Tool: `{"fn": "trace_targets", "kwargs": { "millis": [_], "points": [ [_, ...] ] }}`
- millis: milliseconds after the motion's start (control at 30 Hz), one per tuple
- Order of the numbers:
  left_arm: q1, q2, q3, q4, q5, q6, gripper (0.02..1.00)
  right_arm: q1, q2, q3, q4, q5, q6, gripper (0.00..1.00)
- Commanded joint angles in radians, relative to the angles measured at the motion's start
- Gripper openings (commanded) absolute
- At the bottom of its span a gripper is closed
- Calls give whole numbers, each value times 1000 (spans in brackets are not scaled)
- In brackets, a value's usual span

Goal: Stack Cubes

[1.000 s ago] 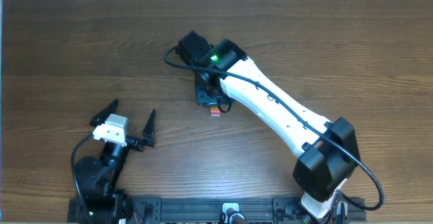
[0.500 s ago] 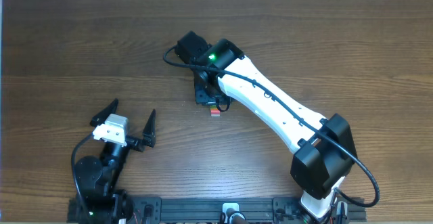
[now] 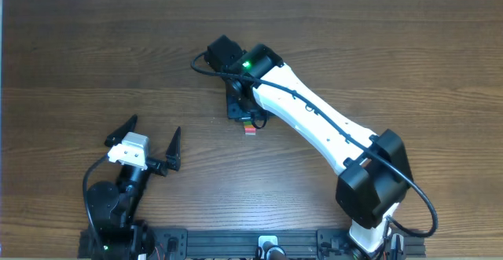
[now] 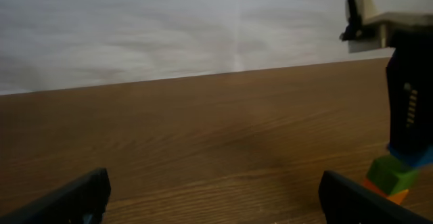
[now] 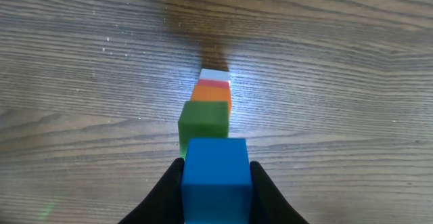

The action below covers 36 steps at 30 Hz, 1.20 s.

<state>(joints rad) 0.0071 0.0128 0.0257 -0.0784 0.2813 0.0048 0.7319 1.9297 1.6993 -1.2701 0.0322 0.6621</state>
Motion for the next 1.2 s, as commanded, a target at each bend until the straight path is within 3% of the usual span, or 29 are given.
{"fn": "trace_targets", "kwargs": {
  "millis": [33,800,1200],
  "points": [
    [-5,-9,-7,3,6,17,1000,-6,22,-5,15,-11,14,12],
    [-5,-9,-7,3,6,17,1000,-5,24,-5,25,-24,14,9],
    [-5,-9,-7,3,6,17,1000,-5,38,-5,29,-24,19,71]
  ]
}}
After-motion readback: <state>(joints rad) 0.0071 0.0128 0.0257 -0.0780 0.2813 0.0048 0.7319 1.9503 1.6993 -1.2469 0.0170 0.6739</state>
